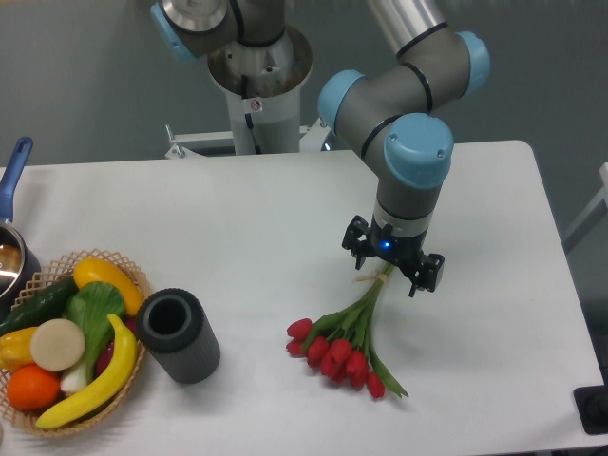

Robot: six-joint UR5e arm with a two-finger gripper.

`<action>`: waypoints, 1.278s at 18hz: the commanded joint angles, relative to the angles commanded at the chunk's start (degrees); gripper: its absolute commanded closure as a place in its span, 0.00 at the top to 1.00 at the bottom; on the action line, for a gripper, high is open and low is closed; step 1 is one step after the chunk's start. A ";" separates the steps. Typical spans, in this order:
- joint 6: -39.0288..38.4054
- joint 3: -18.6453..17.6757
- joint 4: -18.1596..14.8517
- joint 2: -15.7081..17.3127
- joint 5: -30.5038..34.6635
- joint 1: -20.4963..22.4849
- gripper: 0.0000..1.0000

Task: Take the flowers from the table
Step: 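Lower the open gripper down onto the green tulip stems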

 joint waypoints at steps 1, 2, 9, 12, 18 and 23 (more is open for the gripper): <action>-0.09 0.00 0.00 0.00 0.00 0.00 1.00; -0.09 0.00 0.00 -0.09 0.00 0.00 1.00; -0.26 -8.70 10.90 0.00 0.09 -0.35 1.00; -0.35 -9.23 10.46 -0.44 0.09 -0.53 1.00; -1.32 -10.37 11.07 -3.16 0.00 -1.05 1.00; -1.32 -9.76 11.78 -4.83 0.00 -1.06 1.00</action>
